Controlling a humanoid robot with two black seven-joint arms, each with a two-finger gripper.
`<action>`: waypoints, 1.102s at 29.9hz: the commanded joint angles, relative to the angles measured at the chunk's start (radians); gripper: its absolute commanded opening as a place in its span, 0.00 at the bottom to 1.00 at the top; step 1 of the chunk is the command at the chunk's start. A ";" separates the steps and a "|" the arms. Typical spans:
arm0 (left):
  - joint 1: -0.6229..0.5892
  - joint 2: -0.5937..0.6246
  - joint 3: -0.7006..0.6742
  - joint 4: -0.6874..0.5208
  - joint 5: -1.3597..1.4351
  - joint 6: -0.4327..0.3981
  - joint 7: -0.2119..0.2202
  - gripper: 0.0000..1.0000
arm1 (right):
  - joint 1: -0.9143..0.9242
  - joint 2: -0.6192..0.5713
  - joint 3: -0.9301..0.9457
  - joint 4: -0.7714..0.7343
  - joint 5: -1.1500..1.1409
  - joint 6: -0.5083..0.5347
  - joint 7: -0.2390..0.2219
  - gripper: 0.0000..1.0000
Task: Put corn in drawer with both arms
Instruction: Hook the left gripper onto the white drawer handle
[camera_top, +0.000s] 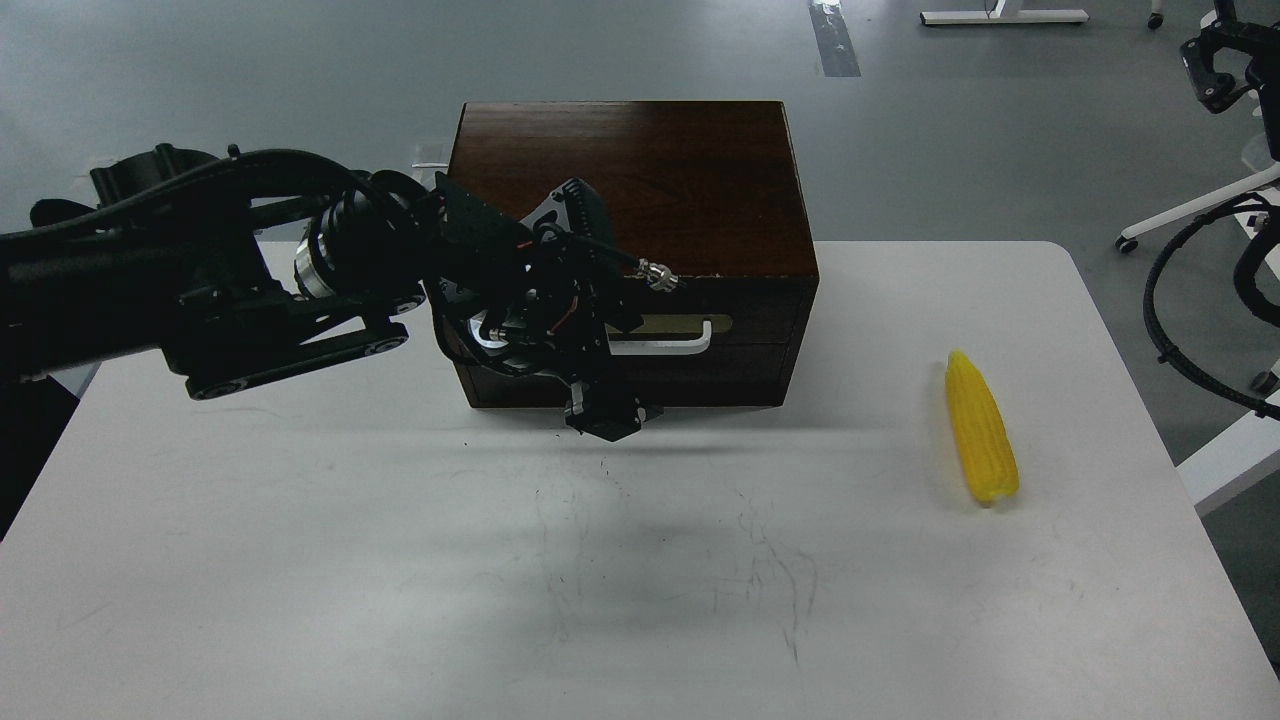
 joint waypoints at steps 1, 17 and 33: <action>0.006 0.003 0.003 0.002 0.027 0.000 0.001 0.94 | 0.000 0.000 0.000 0.000 0.000 0.000 0.000 1.00; 0.027 0.005 0.003 0.002 0.090 0.000 0.004 0.94 | 0.008 -0.002 0.002 0.000 -0.001 0.000 -0.002 1.00; 0.061 0.011 0.003 -0.012 0.113 0.000 0.006 0.94 | 0.014 -0.003 0.000 0.002 0.000 0.000 -0.002 1.00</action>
